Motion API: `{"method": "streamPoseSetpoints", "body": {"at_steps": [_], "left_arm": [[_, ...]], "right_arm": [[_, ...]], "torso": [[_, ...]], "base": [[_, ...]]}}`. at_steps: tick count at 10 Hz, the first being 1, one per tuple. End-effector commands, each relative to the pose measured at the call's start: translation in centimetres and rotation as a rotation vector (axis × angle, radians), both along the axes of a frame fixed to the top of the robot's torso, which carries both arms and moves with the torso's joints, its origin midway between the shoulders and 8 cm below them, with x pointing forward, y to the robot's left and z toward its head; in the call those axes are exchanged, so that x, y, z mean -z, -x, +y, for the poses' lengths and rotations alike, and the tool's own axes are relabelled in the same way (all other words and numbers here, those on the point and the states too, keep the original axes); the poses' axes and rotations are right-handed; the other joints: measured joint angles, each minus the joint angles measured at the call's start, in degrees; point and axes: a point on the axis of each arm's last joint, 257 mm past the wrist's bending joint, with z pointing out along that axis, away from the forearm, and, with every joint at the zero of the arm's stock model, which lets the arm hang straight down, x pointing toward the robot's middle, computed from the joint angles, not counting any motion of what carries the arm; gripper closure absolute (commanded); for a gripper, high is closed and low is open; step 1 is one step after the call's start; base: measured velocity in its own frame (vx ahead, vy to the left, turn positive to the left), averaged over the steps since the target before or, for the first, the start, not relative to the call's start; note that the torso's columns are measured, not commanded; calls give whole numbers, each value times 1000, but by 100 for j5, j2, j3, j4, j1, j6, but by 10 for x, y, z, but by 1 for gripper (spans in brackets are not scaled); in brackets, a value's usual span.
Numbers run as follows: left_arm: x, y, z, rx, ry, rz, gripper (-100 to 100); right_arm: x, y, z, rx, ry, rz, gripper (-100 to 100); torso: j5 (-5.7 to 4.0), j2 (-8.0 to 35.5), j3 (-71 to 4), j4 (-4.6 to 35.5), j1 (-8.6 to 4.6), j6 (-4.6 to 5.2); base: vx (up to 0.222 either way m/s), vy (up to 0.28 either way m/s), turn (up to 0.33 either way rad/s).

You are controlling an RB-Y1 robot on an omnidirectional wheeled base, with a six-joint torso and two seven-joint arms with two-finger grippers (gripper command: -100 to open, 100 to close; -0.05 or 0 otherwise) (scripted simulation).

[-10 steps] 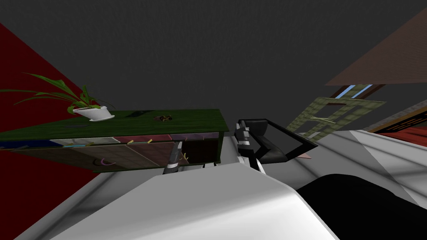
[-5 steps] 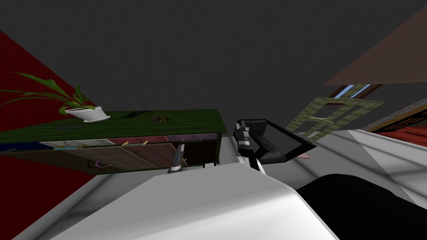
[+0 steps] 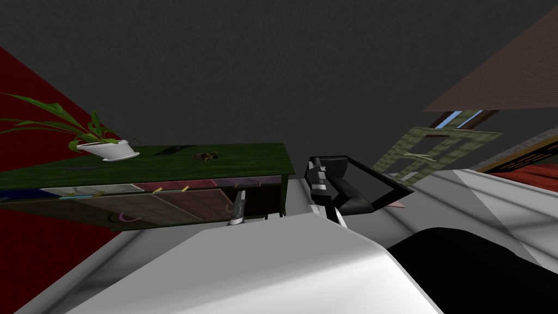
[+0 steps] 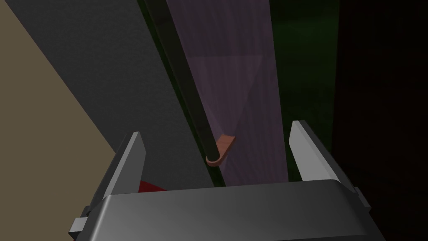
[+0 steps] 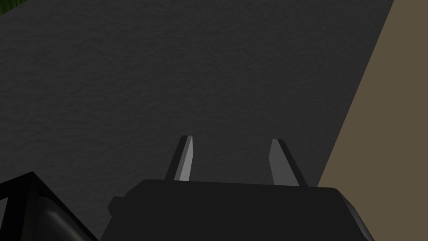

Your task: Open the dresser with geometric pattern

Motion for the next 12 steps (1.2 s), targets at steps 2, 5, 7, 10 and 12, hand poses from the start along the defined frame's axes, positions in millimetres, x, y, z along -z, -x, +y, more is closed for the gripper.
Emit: {"method": "streamPoseSetpoints", "body": {"at_steps": [2, 5, 7, 10, 12], "left_arm": [[-8, -16, -2, 3, 1, -1, -100], [-19, -36, -3, 6, 0, -1, -100], [-20, -38, -3, 7, 0, -2, -100], [-10, -20, -2, 3, 1, -1, 100], [-4, -8, -1, 1, 1, -1, 100]], "right_arm": [[0, 0, 0, 0, 0, 0, 0], [0, 0, 0, 0, 0, 0, 0], [0, 0, 0, 0, 0, 0, 0], [0, 0, 0, 0, 0, 0, 0], [0, 0, 0, 0, 0, 0, 0]], "torso": [[1, 4, 3, 2, 2, 1], [0, -1, 0, 0, -3, 0], [-1, -5, -3, 0, -4, 1], [-14, 13, 7, 20, -19, 3], [-6, 10, 8, 6, -16, 3]], "base": [[-17, -6, 14], [-26, -2, 11], [-15, -3, 6], [22, 6, -11], [21, 5, -7]]}}
